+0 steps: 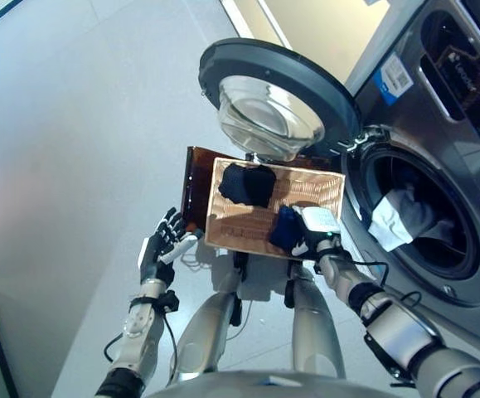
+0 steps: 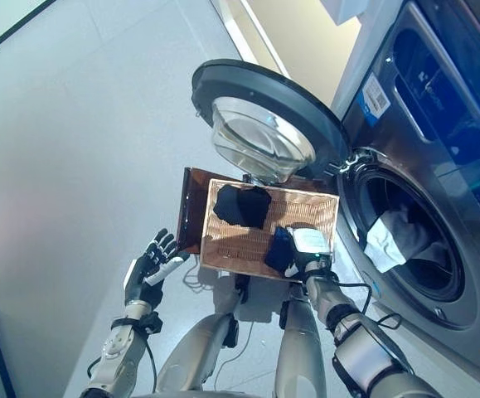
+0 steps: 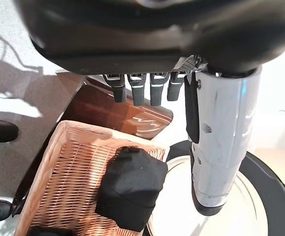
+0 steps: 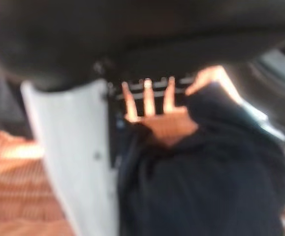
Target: Pick up the clothes and place them into the washing machine
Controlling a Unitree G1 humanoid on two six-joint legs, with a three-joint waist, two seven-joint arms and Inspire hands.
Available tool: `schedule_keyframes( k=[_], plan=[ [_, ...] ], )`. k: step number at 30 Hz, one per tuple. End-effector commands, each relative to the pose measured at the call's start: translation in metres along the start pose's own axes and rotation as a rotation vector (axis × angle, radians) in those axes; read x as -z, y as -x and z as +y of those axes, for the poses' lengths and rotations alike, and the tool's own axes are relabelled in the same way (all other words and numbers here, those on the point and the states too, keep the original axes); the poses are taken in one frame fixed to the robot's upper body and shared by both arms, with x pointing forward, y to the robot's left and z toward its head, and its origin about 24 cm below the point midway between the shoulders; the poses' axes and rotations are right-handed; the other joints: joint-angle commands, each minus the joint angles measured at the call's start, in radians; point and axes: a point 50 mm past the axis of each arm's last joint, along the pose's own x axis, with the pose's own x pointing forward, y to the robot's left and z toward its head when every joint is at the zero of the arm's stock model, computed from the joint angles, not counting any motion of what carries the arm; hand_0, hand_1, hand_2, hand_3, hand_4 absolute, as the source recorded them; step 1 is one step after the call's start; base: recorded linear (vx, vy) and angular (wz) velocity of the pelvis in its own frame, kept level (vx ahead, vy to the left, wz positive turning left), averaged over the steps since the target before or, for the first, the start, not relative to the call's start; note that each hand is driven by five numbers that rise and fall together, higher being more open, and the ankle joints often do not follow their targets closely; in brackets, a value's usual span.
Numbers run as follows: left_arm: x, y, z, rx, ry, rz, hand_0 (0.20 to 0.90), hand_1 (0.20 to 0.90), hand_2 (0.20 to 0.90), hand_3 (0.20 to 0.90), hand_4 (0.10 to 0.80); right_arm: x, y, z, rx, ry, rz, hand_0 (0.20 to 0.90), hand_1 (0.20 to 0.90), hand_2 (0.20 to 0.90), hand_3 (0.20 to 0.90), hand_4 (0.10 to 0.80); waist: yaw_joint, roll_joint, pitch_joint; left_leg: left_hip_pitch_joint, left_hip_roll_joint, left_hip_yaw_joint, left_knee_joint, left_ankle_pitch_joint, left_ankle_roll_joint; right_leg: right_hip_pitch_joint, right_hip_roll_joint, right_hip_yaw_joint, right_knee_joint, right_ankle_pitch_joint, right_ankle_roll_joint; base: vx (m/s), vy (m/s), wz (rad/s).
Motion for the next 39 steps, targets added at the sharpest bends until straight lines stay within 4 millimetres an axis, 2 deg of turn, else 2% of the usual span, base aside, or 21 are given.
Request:
schedule_keyframes(
  k=[1, 8, 13, 25, 26, 27, 28, 29, 30, 39],
  plan=[
    [-0.034, -0.006, 0.003, -0.001, -0.003, -0.179, 0.9, 0.9, 0.9, 0.9, 0.8, -0.014, -0.014, -0.023, 0.093, 0.02, -0.035, 0.9, 0.9, 0.9, 0.9, 0.8, 0.031, -0.003, 0.025, -0.016, -0.017, -0.013, -0.035, -0.034, -0.07, -0.016, 0.038, -0.008, -0.058, 0.012, -0.003, 0.0, 0.0, 0.0],
    [-0.045, -0.007, -0.004, 0.032, 0.013, -0.223, 0.9, 0.9, 0.9, 0.9, 0.8, -0.016, -0.024, -0.042, 0.135, 0.059, -0.002, 0.9, 0.9, 0.9, 0.9, 0.8, 0.041, 0.012, 0.064, -0.049, -0.019, -0.014, -0.035, -0.021, -0.07, -0.053, 0.034, -0.012, -0.047, 0.019, -0.005, -0.04, 0.009, 0.01],
    [-0.055, -0.006, -0.005, 0.052, 0.009, -0.258, 0.9, 0.9, 0.9, 0.9, 0.8, -0.015, -0.033, -0.066, 0.203, 0.063, 0.032, 0.9, 0.9, 0.9, 0.9, 0.8, 0.047, 0.019, 0.096, -0.076, -0.017, -0.013, -0.035, -0.01, -0.071, -0.086, 0.033, -0.013, -0.034, 0.023, -0.008, -0.034, 0.002, 0.02],
    [-0.063, -0.006, -0.004, 0.057, -0.009, -0.288, 0.9, 0.9, 0.9, 0.9, 0.8, -0.013, -0.041, -0.092, 0.276, 0.092, 0.047, 0.9, 0.9, 0.9, 0.9, 0.8, 0.043, 0.023, 0.135, -0.112, -0.02, -0.014, -0.035, 0.001, -0.074, -0.132, 0.032, -0.016, -0.008, 0.022, -0.011, -0.007, -0.001, 0.01],
    [-0.064, -0.006, -0.003, 0.054, -0.011, -0.289, 0.9, 0.9, 0.9, 0.9, 0.8, -0.013, -0.041, -0.093, 0.273, 0.096, 0.045, 0.815, 0.815, 0.815, 0.815, 0.739, 0.042, 0.022, 0.137, -0.114, -0.019, -0.013, -0.035, 0.002, -0.075, -0.134, 0.031, -0.018, -0.006, 0.021, -0.011, 0.0, 0.0, 0.0],
    [-0.064, -0.006, -0.003, 0.054, -0.011, -0.289, 0.9, 0.9, 0.9, 0.9, 0.8, -0.013, -0.041, -0.093, 0.273, 0.096, 0.045, 0.694, 0.694, 0.694, 0.694, 0.653, 0.042, 0.022, 0.137, -0.114, -0.019, -0.013, -0.035, 0.002, -0.075, -0.134, 0.031, -0.018, -0.006, 0.021, -0.011, 0.0, 0.0, 0.0],
    [-0.064, -0.007, -0.003, 0.054, -0.013, -0.288, 0.9, 0.9, 0.9, 0.9, 0.8, -0.014, -0.041, -0.092, 0.27, 0.102, 0.043, 0.477, 0.477, 0.477, 0.477, 0.498, 0.041, 0.022, 0.139, -0.115, -0.019, -0.012, -0.035, 0.002, -0.075, -0.136, 0.031, -0.017, -0.004, 0.021, -0.011, 0.0, 0.0, 0.0],
    [-0.063, -0.007, -0.002, 0.052, -0.016, -0.287, 0.9, 0.9, 0.9, 0.9, 0.8, -0.014, -0.041, -0.092, 0.269, 0.104, 0.041, 0.31, 0.31, 0.31, 0.31, 0.378, 0.041, 0.021, 0.139, -0.115, -0.019, -0.012, -0.035, 0.003, -0.075, -0.137, 0.031, -0.017, -0.002, 0.021, -0.011, 0.0, 0.0, 0.0],
    [-0.063, -0.007, -0.001, 0.048, -0.019, -0.287, 0.9, 0.9, 0.9, 0.9, 0.8, -0.015, -0.041, -0.092, 0.265, 0.104, 0.038, 0.2, 0.2, 0.2, 0.2, 0.3, 0.039, 0.02, 0.139, -0.115, -0.019, -0.011, -0.035, 0.003, -0.075, -0.137, 0.031, -0.017, -0.004, 0.021, -0.011, 0.0, 0.0, 0.0],
    [-0.064, -0.006, 0.007, 0.019, -0.032, -0.285, 0.9, 0.9, 0.9, 0.9, 0.8, -0.022, -0.041, -0.09, 0.264, 0.098, -0.008, 0.2, 0.2, 0.2, 0.2, 0.3, 0.032, 0.013, 0.134, -0.114, -0.02, -0.01, -0.035, -0.001, -0.078, -0.142, 0.033, -0.016, 0.0, 0.02, -0.011, 0.0, 0.0, 0.0]
  ],
)
